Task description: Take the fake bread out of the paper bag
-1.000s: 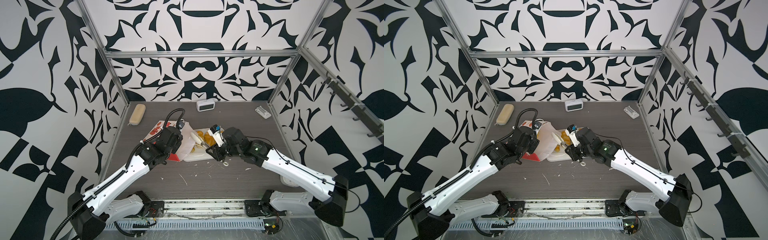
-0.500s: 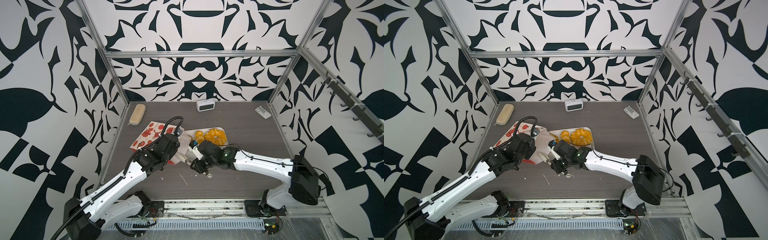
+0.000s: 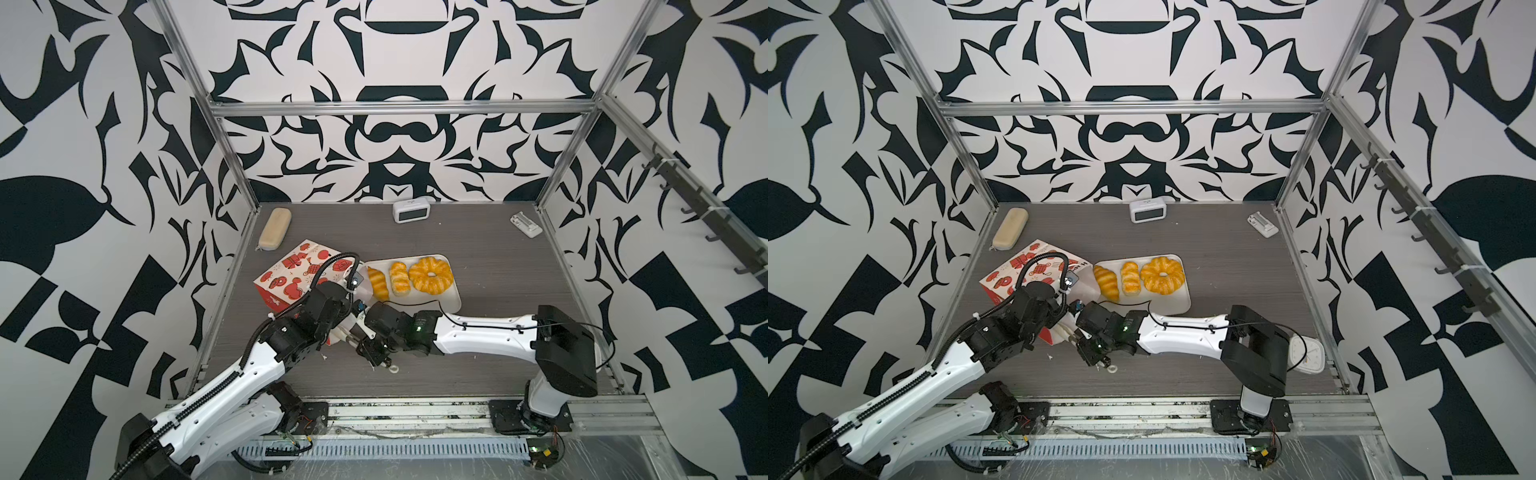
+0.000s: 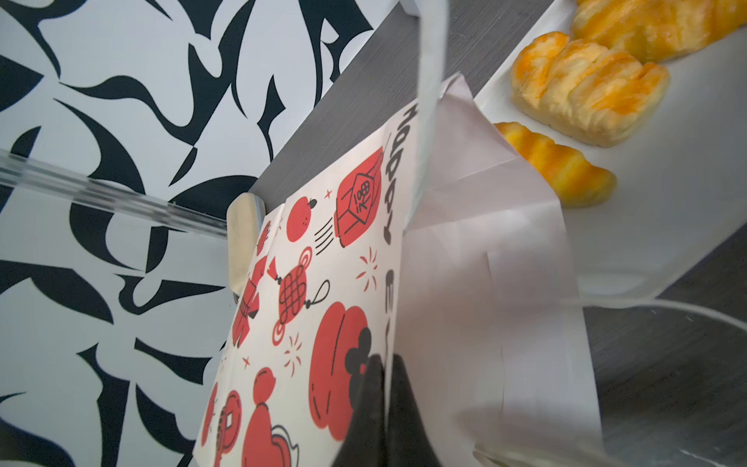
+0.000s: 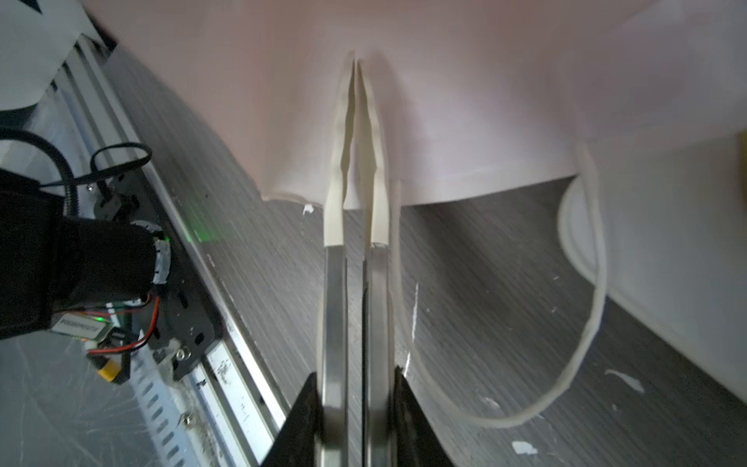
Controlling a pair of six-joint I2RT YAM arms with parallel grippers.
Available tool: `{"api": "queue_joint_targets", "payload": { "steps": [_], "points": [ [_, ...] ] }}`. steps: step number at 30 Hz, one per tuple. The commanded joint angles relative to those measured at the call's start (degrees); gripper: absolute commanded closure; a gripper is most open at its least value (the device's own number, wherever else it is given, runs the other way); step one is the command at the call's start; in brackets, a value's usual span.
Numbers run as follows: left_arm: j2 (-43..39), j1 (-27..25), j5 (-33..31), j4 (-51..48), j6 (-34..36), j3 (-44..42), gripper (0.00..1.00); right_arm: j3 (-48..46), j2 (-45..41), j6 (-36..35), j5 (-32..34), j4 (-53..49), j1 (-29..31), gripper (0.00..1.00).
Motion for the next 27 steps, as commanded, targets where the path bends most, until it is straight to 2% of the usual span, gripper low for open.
{"api": "queue_joint_targets", "payload": {
  "steps": [1,5,9,19,23,27],
  "points": [
    [-2.4,0.1,2.6,3.8,1.7,-1.5,1.00,0.0,-2.7,1.5,5.6,5.6,-0.2,0.70],
    [-4.7,0.2,3.0,2.2,1.0,-2.6,1.00,-0.8,-4.0,3.2,9.5,6.9,-0.5,0.70],
    [-7.5,0.1,2.8,1.2,-0.2,-3.5,1.00,-2.7,-4.2,5.7,9.4,9.2,-2.2,0.71],
    [-11.0,0.2,4.1,-1.3,-1.4,-4.6,1.00,-0.3,0.4,9.9,-4.0,14.6,-6.6,0.69],
    [-11.2,0.1,5.2,-1.6,-1.6,-4.5,1.00,2.0,2.7,12.4,-7.5,15.9,-8.3,0.68],
    [-11.2,0.1,5.8,-1.8,-1.5,-4.5,1.00,4.7,4.8,13.2,-7.7,15.3,-8.6,0.63]
  ]
}}
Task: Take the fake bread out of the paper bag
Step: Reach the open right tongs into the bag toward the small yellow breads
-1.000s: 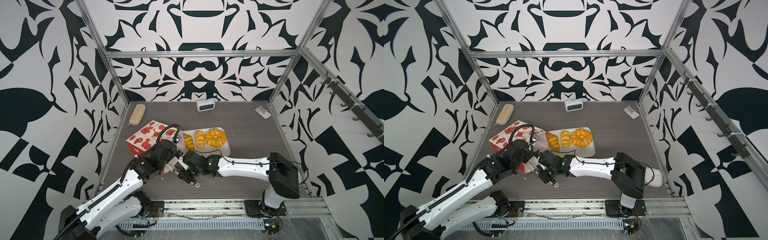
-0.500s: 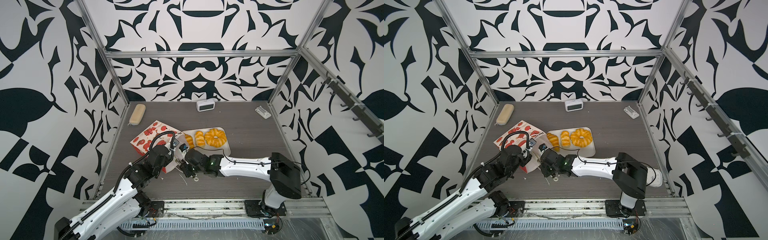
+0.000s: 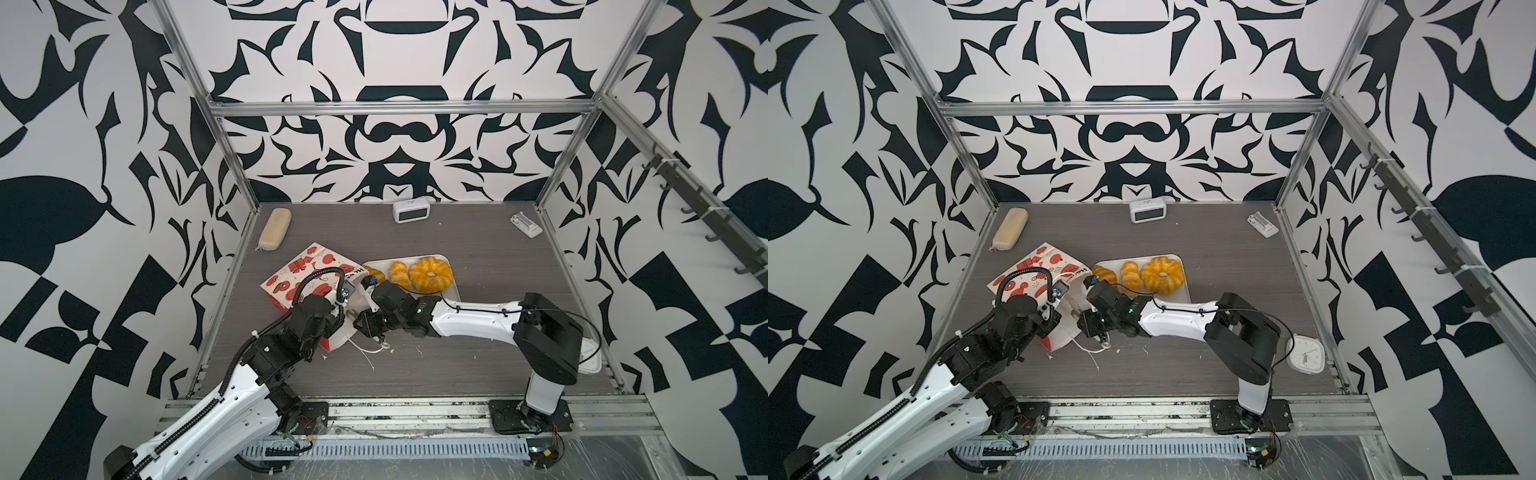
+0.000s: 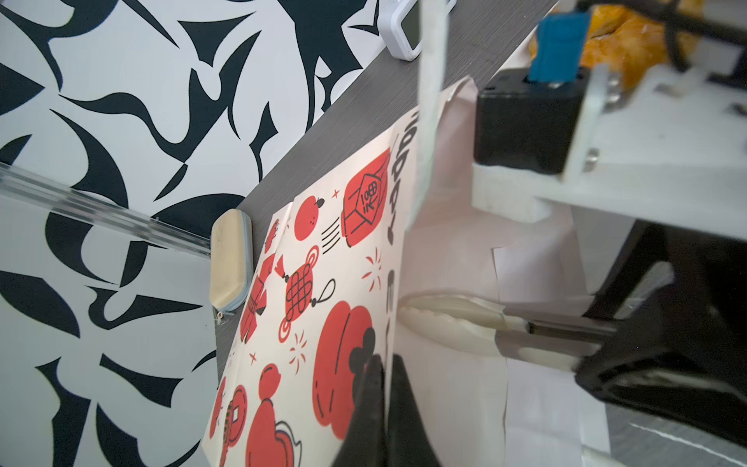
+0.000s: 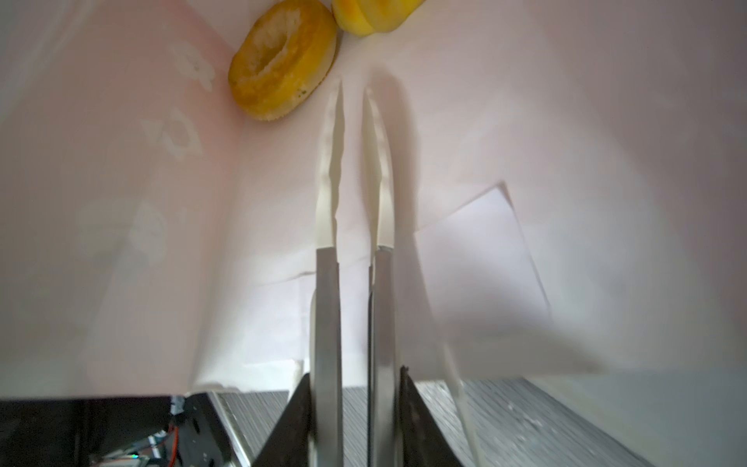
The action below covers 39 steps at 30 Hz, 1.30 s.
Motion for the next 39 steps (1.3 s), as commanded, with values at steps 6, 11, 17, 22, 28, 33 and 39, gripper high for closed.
{"api": "queue_joint_targets", "payload": {
  "steps": [6,11,17,22,28,33,39],
  "points": [
    [-1.0,0.1,2.5,-0.7,-0.7,-0.4,1.00,6.6,2.1,6.3,-1.9,4.6,-0.3,0.59],
    [-1.3,0.1,3.6,-0.9,-0.7,-0.1,1.00,6.4,3.4,9.3,-0.2,6.2,-0.4,0.57],
    [-1.8,0.1,4.6,-1.0,-0.6,-0.6,1.00,5.5,3.0,11.6,3.9,7.7,-0.5,0.56],
    [-1.8,0.1,5.5,-1.1,-0.5,-0.5,1.00,5.6,3.1,13.3,6.4,8.0,-0.7,0.54],
    [-1.4,0.1,6.6,-1.3,-0.1,-0.1,1.00,7.3,4.9,15.0,6.5,8.2,-1.1,0.50],
    [-1.0,0.0,7.6,-1.2,0.1,0.0,1.00,9.2,6.7,16.2,6.8,8.6,-1.3,0.49],
    [-0.5,0.0,8.6,-1.2,0.0,0.1,1.00,11.3,7.7,16.3,9.1,7.3,-1.3,0.49]
  ]
}}
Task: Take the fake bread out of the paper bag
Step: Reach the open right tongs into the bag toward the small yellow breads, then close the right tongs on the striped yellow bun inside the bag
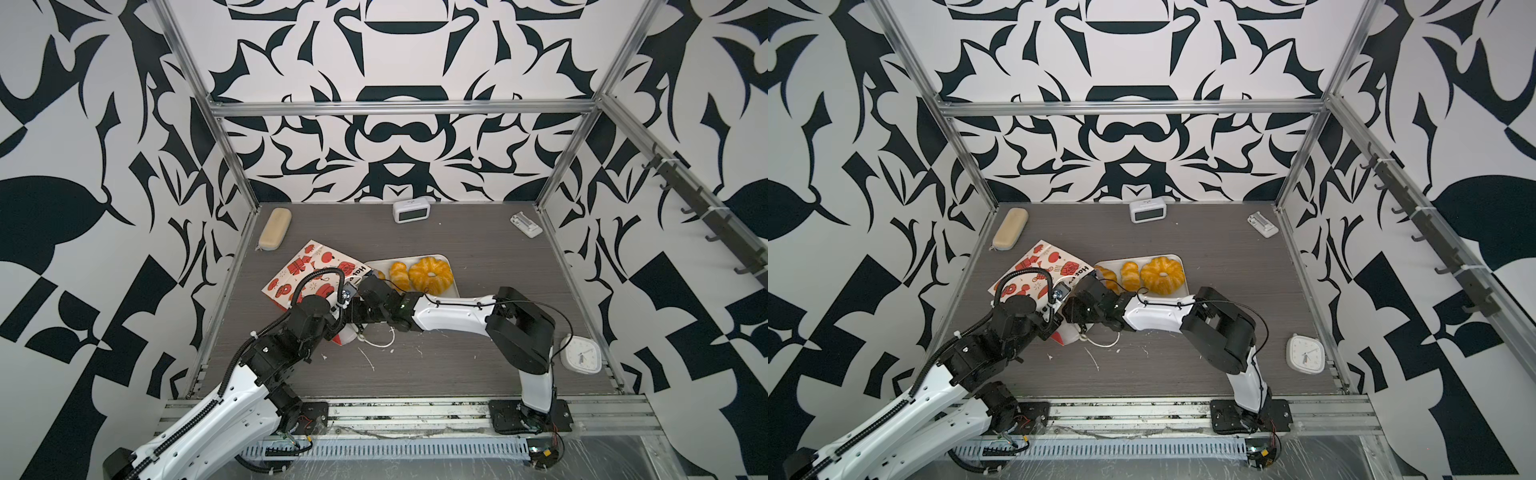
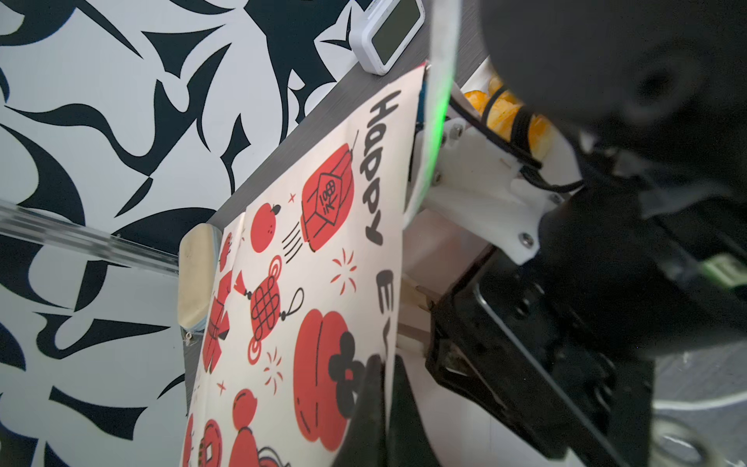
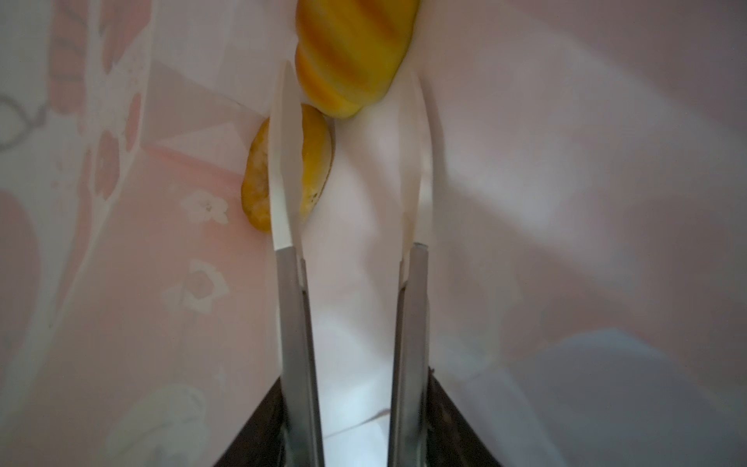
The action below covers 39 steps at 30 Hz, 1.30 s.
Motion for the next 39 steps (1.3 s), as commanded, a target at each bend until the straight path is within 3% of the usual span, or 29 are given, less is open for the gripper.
{"api": "queue_joint_targets", "payload": {
  "steps": [1,17,29,39],
  "points": [
    [-0.1,-0.3,3.1,-0.9,0.2,0.0,1.00,3.7,-0.6,1.3,3.5,1.6,-1.0,0.49],
    [0.7,-0.4,3.9,-0.1,0.0,0.4,1.00,6.8,3.0,5.4,1.3,4.1,-1.4,0.51],
    [0.4,-0.4,4.0,-0.4,-0.2,0.3,1.00,9.3,5.3,5.4,-1.6,3.9,-2.6,0.59],
    [0.0,-0.4,3.1,-0.6,-0.1,0.1,1.00,6.5,3.5,4.2,-4.6,4.9,-3.2,0.76]
  ]
}}
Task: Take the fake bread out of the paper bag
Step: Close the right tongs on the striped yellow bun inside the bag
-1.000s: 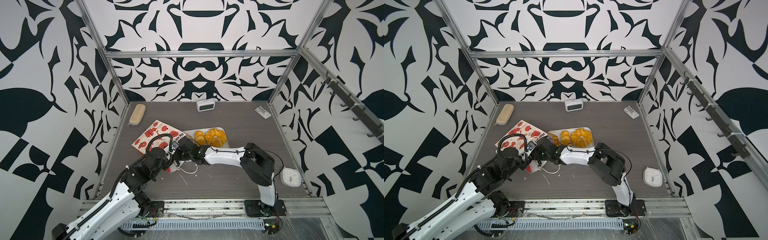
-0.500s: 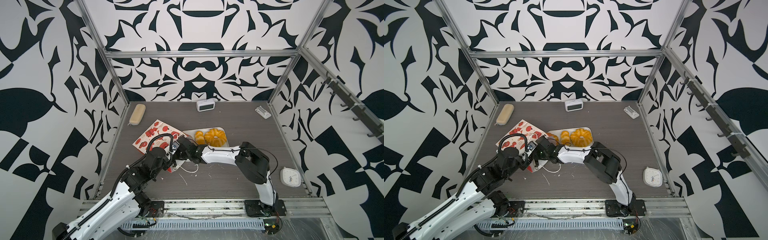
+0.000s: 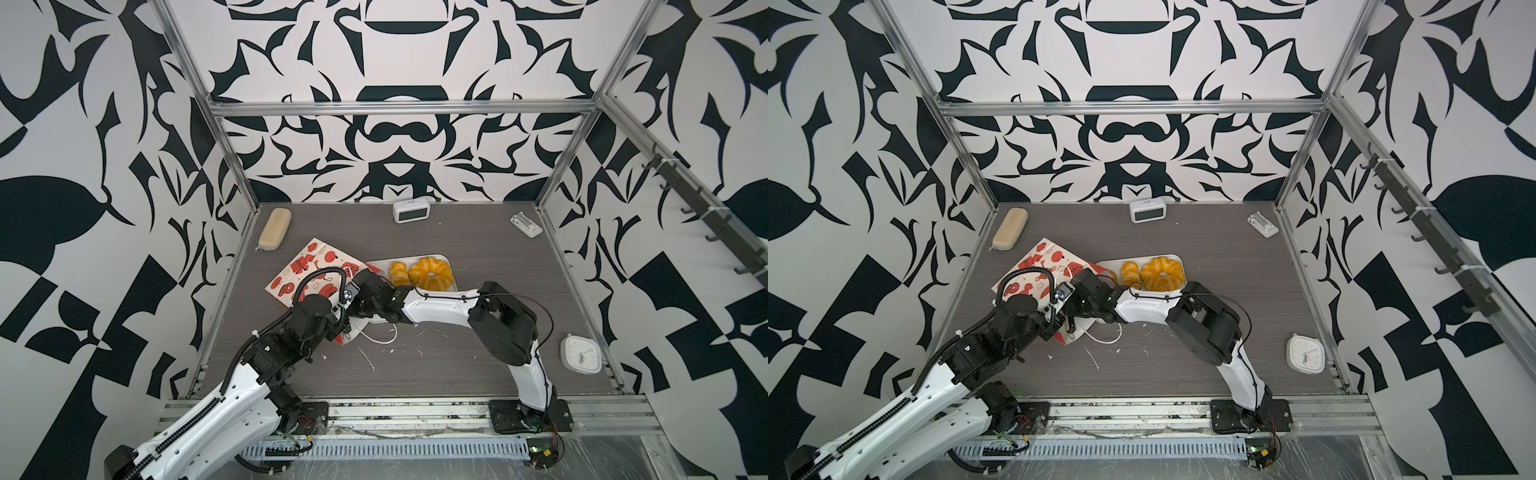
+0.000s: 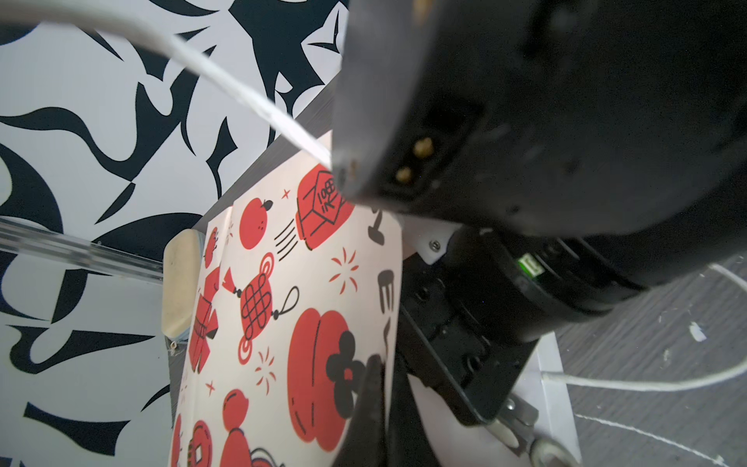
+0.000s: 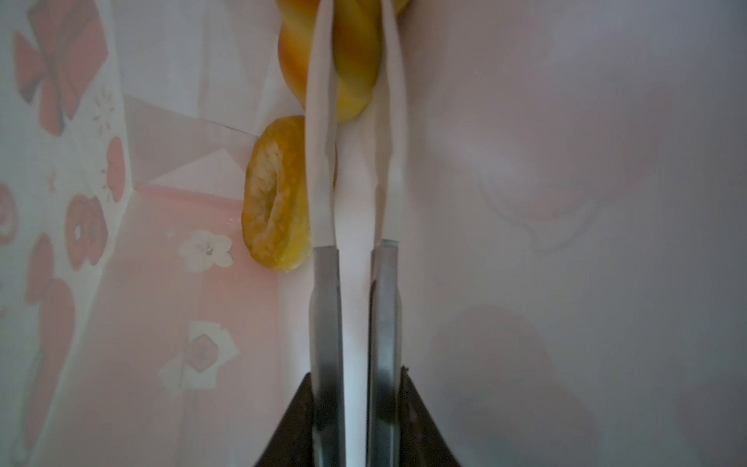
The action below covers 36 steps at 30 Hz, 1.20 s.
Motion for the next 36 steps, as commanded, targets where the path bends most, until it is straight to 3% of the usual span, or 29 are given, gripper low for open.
{"api": "queue_joint_targets", "payload": {
  "steps": [1,8,17,36],
  "points": [
    [-0.8,-0.4,1.3,-1.0,0.1,0.0,1.00,-0.7,-3.5,-0.6,-0.8,4.7,-1.4,0.77],
    [-1.2,-0.4,0.4,-0.7,0.5,-0.4,1.00,-7.0,-7.3,-1.2,-4.4,7.2,-1.9,0.82],
    [-0.3,-0.4,-0.2,0.1,0.7,-1.0,1.00,-12.5,-11.0,-0.2,-6.6,10.2,-1.8,0.96],
    [2.8,-0.3,-0.8,2.1,1.7,-1.2,1.00,-22.0,-23.9,0.7,-5.9,9.2,-1.2,0.98]
  ]
}}
